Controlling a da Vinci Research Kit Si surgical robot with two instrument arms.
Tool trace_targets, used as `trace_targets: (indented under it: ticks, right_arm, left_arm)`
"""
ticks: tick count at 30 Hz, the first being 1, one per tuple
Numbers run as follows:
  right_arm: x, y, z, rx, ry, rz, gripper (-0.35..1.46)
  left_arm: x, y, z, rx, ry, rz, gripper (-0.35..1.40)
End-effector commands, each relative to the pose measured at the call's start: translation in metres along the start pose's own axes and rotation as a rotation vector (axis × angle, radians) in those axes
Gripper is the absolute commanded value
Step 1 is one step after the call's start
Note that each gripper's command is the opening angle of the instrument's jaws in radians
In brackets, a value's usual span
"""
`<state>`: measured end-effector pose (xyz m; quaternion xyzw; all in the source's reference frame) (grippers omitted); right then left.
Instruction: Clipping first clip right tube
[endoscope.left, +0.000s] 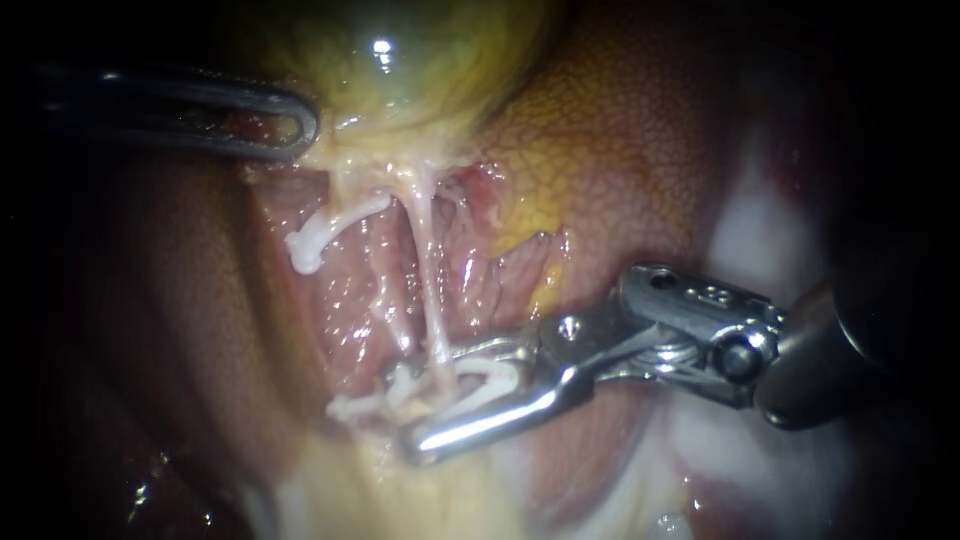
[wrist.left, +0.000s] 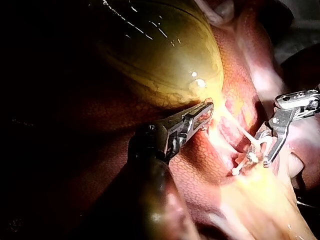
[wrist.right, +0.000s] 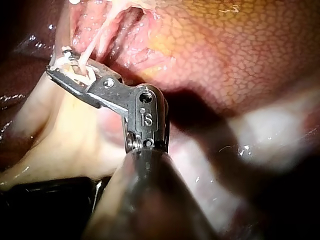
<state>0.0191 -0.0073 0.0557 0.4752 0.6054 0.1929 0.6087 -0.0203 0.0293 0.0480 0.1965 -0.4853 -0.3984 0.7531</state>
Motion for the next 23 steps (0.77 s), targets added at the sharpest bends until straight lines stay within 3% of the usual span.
trace_targets:
  ticks: [1,4,8,23]
  right_arm:
    - [-0.0001,0.0001,0.0,0.0,-0.001,0.011,-0.15]
    - [0.0,0.0002,0.0001,-0.001,-0.001,0.017,-0.35]
    - [0.0,0.0005,0.0,-0.036,0.014,0.022,-0.35]
    - [-0.0006,0.0007,-0.0001,-0.036,0.012,0.019,-0.35]
  left_arm:
    - [0.0,0.0,0.0,0.0,0.0,0.0,-0.35]
    - [0.0,0.0,0.0,0.0,0.0,0.0,-0.35]
    - [0.0,0.0,0.0001,-0.001,0.0,0.0,-0.35]
    - [0.0,0.0,0.0001,0.0,0.0,0.0,-0.35]
